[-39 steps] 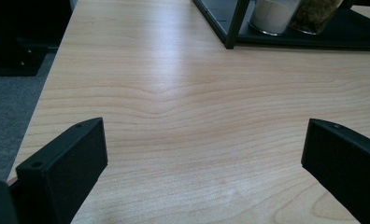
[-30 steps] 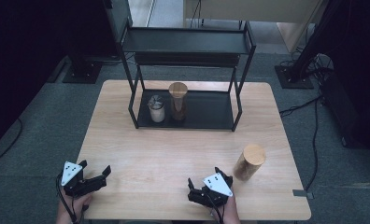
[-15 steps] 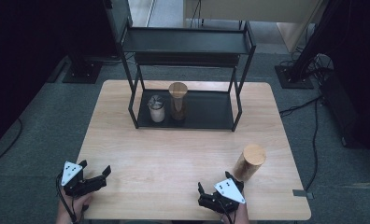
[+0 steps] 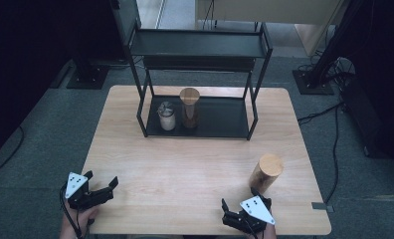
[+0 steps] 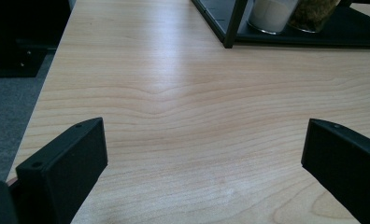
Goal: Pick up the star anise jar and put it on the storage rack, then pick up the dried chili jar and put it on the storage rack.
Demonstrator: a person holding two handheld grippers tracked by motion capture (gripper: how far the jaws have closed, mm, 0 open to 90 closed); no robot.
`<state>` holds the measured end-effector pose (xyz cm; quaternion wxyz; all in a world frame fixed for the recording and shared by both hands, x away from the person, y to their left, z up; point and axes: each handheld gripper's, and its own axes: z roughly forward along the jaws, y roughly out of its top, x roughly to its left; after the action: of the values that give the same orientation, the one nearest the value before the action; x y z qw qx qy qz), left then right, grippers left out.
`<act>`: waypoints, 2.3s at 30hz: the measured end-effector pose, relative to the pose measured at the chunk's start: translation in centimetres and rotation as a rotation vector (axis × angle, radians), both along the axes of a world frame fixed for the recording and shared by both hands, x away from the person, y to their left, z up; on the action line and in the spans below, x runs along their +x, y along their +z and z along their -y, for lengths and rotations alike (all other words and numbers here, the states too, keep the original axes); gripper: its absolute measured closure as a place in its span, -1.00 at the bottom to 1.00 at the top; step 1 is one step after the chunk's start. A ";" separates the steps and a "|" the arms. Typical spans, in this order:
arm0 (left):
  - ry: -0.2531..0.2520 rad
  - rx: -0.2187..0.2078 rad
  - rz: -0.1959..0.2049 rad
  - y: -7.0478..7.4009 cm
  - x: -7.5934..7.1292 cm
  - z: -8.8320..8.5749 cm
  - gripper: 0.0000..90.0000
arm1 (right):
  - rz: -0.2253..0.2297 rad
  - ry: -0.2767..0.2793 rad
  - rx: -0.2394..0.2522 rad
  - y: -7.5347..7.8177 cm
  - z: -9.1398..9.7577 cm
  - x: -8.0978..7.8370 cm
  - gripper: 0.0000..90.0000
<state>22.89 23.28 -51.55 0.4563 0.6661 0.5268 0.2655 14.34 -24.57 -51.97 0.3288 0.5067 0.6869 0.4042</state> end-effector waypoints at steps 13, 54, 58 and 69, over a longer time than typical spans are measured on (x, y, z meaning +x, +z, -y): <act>-0.001 0.002 0.001 0.0 0.0 0.0 -0.99 | -0.003 -0.038 -0.011 0.0 2.2 -0.6 -1.00; 0.003 0.006 -0.001 0.0 0.0 0.1 -0.99 | -0.058 -0.129 -0.056 0.0 7.7 1.4 -0.98; 0.003 0.009 0.001 0.0 -0.1 0.1 -0.99 | -0.060 -0.122 -0.055 0.1 7.6 1.7 -0.98; 0.002 0.004 -0.003 0.0 0.0 0.1 -0.99 | -0.057 -0.105 -0.014 0.5 7.7 2.7 -0.89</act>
<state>22.84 23.20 -51.55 0.4537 0.6669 0.5277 0.2661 17.07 -32.27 -51.45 0.3332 0.5511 0.6713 0.3669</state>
